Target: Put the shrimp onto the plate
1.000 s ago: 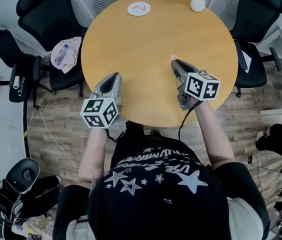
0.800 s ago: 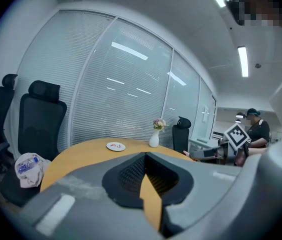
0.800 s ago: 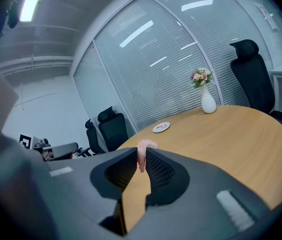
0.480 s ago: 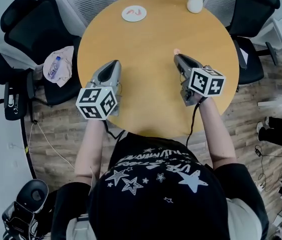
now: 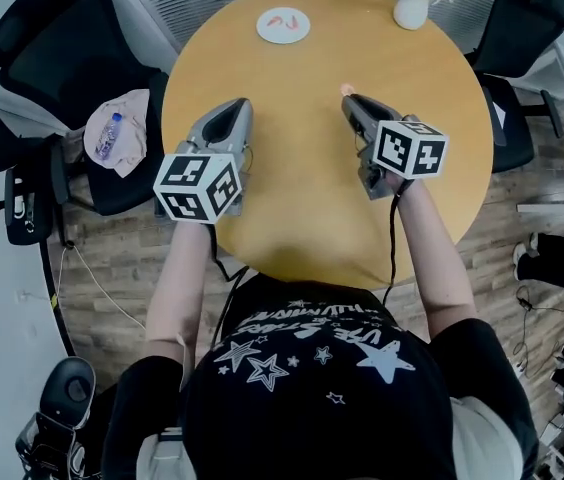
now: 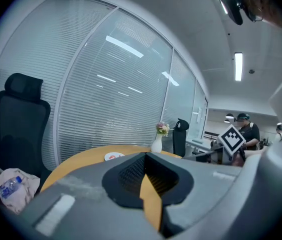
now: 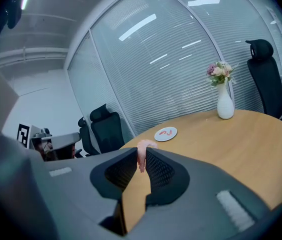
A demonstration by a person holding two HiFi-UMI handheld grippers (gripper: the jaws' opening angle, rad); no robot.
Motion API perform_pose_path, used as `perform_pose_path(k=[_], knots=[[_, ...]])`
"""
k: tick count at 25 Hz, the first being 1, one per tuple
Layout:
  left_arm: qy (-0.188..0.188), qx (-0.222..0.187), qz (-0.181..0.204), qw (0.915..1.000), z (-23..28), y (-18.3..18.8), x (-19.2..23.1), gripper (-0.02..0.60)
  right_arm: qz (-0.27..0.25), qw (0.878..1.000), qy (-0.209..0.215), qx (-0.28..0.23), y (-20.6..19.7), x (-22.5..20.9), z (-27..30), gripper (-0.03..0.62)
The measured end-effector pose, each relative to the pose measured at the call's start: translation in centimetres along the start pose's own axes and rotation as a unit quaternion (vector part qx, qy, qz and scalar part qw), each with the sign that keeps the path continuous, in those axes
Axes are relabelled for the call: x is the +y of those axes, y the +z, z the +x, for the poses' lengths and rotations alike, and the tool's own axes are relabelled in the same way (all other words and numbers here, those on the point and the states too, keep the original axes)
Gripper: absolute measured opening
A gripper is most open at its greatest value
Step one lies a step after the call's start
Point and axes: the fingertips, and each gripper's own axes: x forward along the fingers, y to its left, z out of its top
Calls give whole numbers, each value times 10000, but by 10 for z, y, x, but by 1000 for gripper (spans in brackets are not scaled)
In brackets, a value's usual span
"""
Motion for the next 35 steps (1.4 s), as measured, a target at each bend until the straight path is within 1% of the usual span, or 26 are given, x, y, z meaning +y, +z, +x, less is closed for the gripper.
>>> perform_pose_path(k=[5,9,14,17,24,28,35], knots=[[-13,-32,-13,10000,22,13,27,2,-77,9999,-18,136,7,-3,36,55],[-193,-22,-8,9998,43,22,39,2,-137,9996,-49,243,12,-5,66,55],[-420,94,-40,9991,67,23,55,2,-248,9987,-94,435,13,-8,101,55],[-450,221,-110,9987,83,14,67,2,-324,9980,-101,537,13,-11,120,55],[-562,656,-303,9958,116,-23,90,2,-480,9958,-174,757,13,-25,166,55],[-567,785,-401,9945,132,-38,104,2,-631,9940,-249,856,11,-35,192,55],[-541,878,-532,9932,149,-54,127,2,-728,9926,-358,905,9,-52,234,55]])
